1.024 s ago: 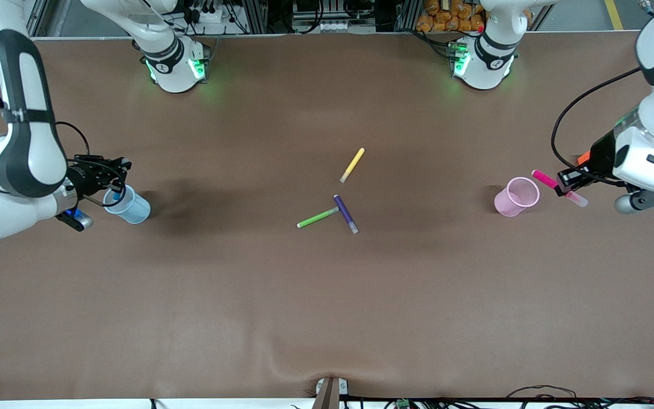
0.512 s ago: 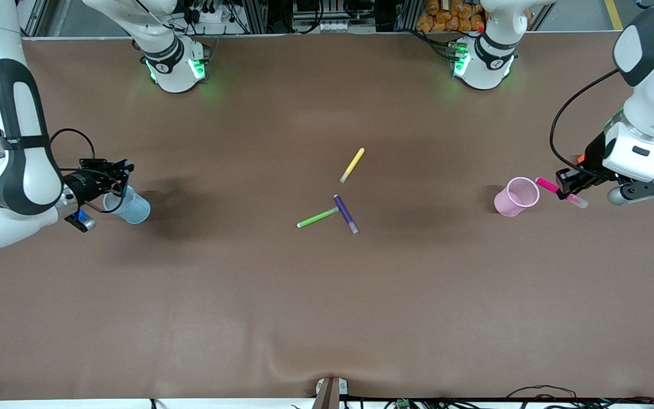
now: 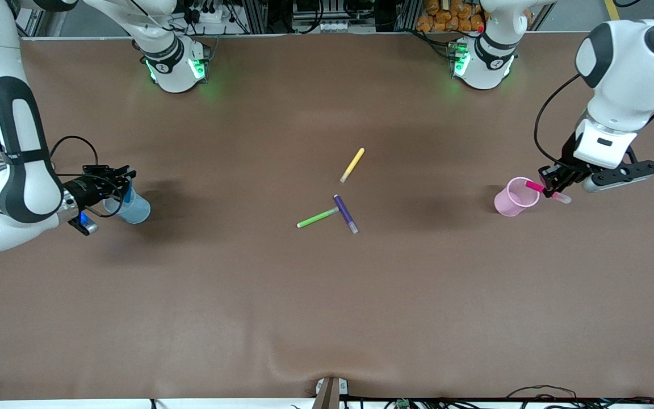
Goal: Place pink and blue markers in matching cups
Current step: 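Lower the blue marker into the blue cup with the right gripper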
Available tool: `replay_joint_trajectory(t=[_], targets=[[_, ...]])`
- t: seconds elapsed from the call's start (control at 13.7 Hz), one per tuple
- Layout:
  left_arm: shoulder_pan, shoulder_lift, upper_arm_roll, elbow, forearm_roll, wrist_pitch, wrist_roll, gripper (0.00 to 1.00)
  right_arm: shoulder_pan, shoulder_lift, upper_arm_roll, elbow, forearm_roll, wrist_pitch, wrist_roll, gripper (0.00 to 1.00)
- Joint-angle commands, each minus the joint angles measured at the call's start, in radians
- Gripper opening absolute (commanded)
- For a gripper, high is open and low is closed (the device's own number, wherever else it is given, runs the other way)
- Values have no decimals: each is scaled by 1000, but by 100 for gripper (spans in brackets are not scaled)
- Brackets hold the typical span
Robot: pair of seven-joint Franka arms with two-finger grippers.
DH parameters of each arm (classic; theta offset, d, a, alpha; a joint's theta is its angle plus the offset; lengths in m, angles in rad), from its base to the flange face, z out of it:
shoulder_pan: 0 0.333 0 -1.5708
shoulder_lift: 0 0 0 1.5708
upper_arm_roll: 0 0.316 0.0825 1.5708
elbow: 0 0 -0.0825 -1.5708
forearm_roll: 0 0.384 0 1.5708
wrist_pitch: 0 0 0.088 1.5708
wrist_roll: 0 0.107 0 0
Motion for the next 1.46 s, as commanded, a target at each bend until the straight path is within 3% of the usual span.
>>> replay_joint_trajectory(t=[0.0,0.37,0.66,0.73,0.88,0.95,1.1,1.39], targets=[[49,-44,-5,-110,25,102,27,0,-21,-14,17,28,18,-19,-8,100],[74,-26,-5,-216,25,261,27,0,3,-11,17,289,4,-220,-1,100],[78,15,-3,-245,25,339,27,0,29,-16,17,441,-11,-240,4,100],[92,29,-5,-259,25,365,27,0,45,-17,15,499,-31,-246,-1,100],[95,49,-5,-285,25,405,29,0,71,-14,24,635,-158,-272,-19,100],[97,57,-5,-293,25,416,29,0,69,-16,23,683,-163,-272,-19,100],[107,75,-5,-293,25,419,29,0,77,-30,21,739,-166,-260,-13,100],[109,103,-6,-300,25,441,27,0,148,-111,14,743,-167,-234,-16,100]])
